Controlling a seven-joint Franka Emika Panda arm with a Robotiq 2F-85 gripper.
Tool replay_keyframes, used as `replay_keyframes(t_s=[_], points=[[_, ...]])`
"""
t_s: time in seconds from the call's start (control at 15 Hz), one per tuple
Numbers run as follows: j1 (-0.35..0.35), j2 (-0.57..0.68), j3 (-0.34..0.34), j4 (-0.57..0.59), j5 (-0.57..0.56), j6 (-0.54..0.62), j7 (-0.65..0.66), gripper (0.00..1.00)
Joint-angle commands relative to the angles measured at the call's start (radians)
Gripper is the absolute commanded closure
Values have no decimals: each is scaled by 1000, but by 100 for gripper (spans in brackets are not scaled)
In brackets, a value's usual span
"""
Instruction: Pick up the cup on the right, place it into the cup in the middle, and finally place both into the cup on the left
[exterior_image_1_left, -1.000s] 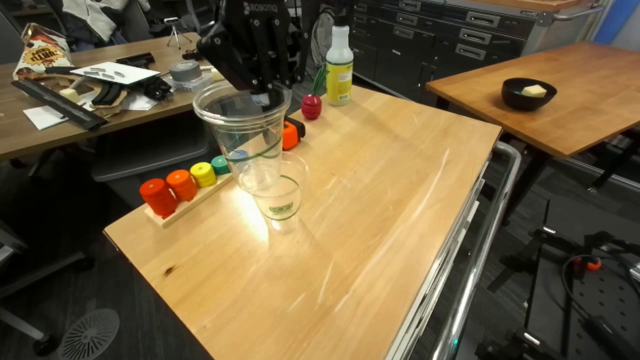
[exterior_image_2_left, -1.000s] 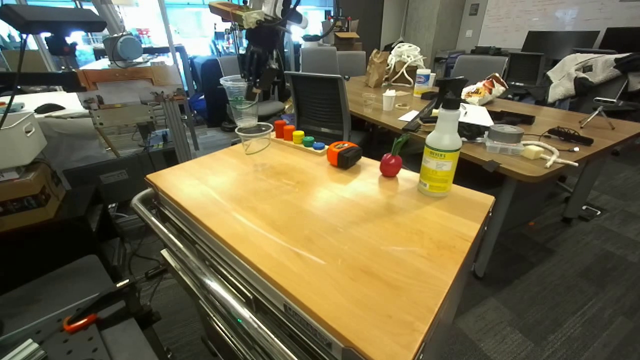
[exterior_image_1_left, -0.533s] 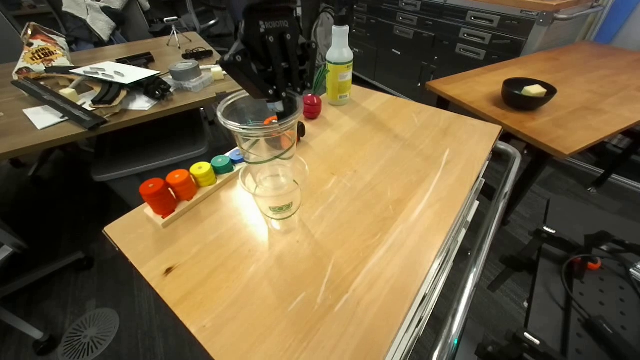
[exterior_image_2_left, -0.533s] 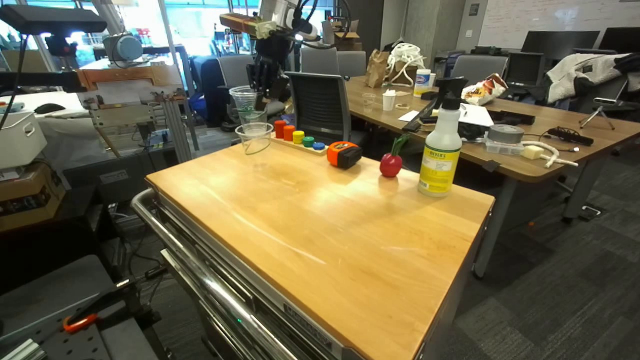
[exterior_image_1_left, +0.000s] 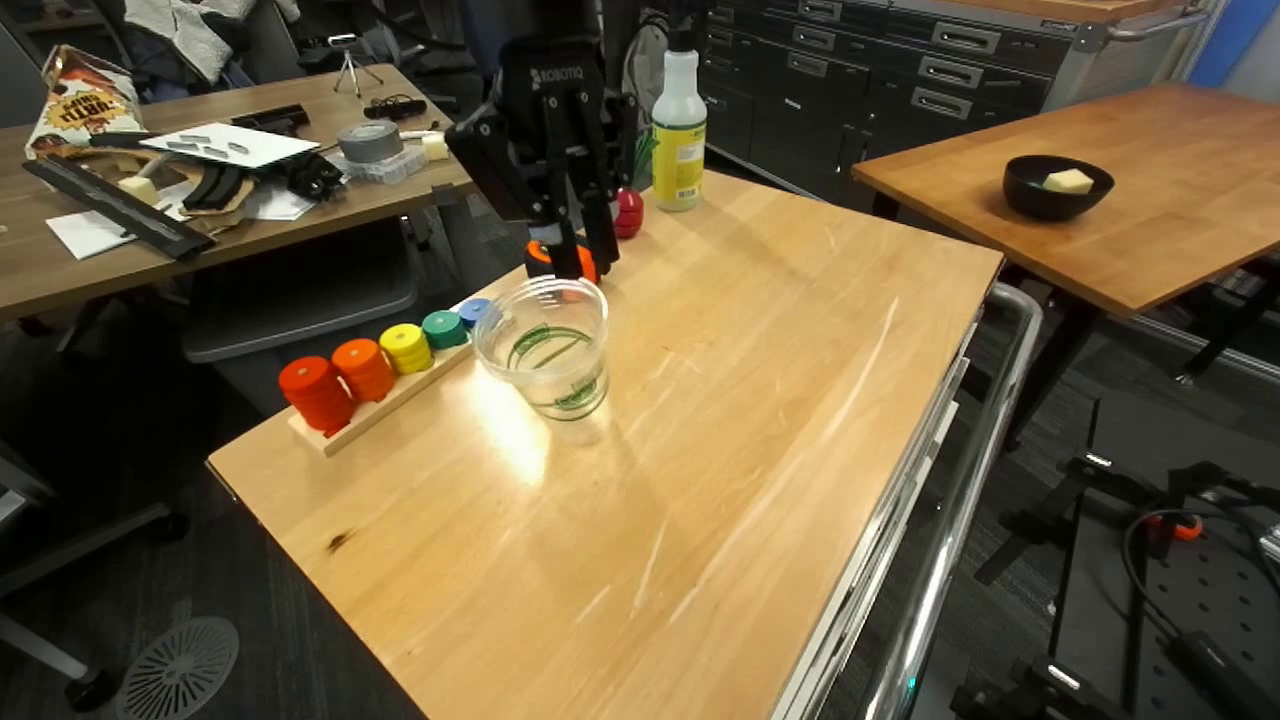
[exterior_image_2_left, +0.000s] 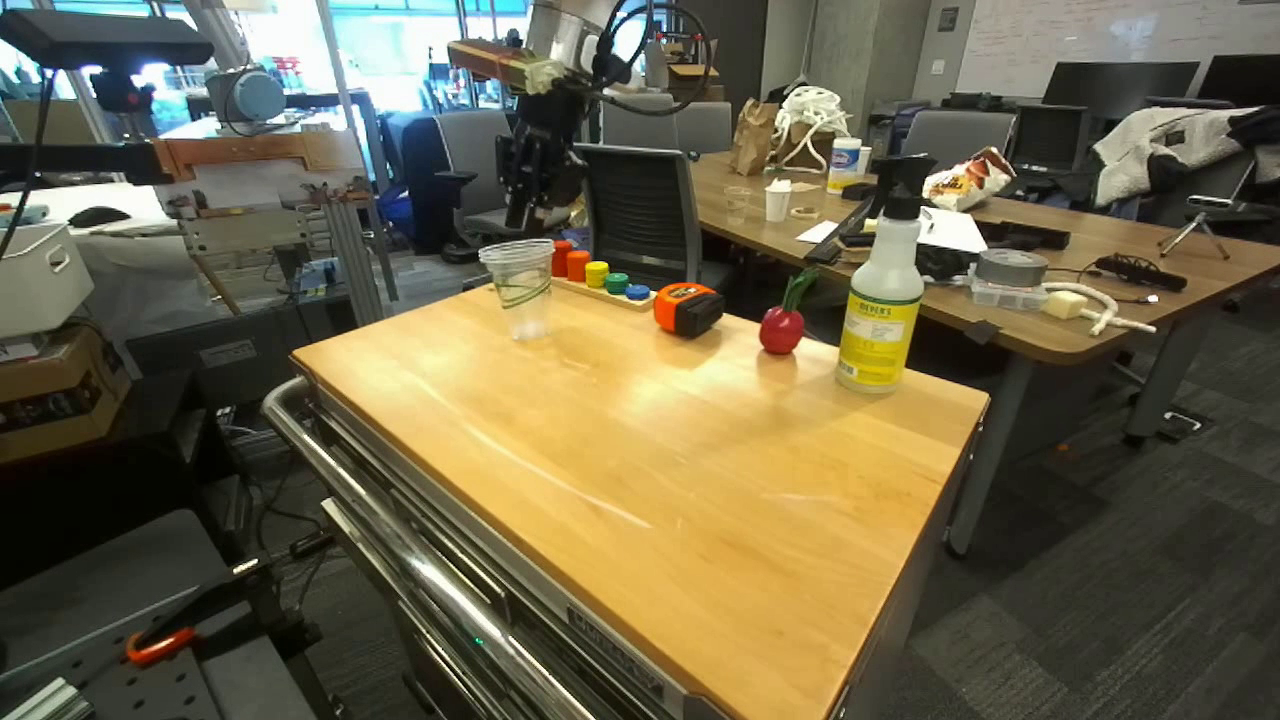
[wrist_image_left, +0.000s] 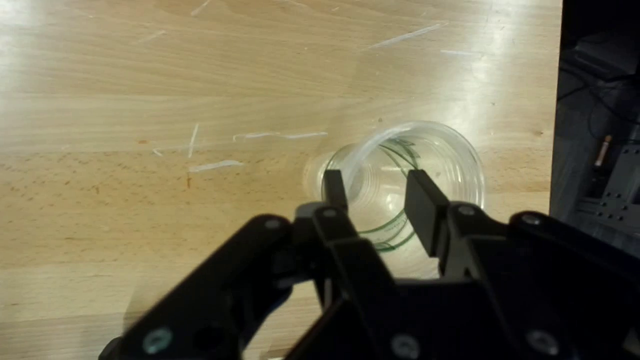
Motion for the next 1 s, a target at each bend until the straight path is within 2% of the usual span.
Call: replay_keyframes(t_s=[0.0, 0.27, 0.53, 0.93], points=[[-5, -9, 9, 25, 7, -22, -30, 31], [-5, -39, -2, 21, -20, -66, -19, 2], [-31, -121, -23, -10, -44, -191, -37, 0], [-117, -355, -80, -157, -39, -306, -53, 0]])
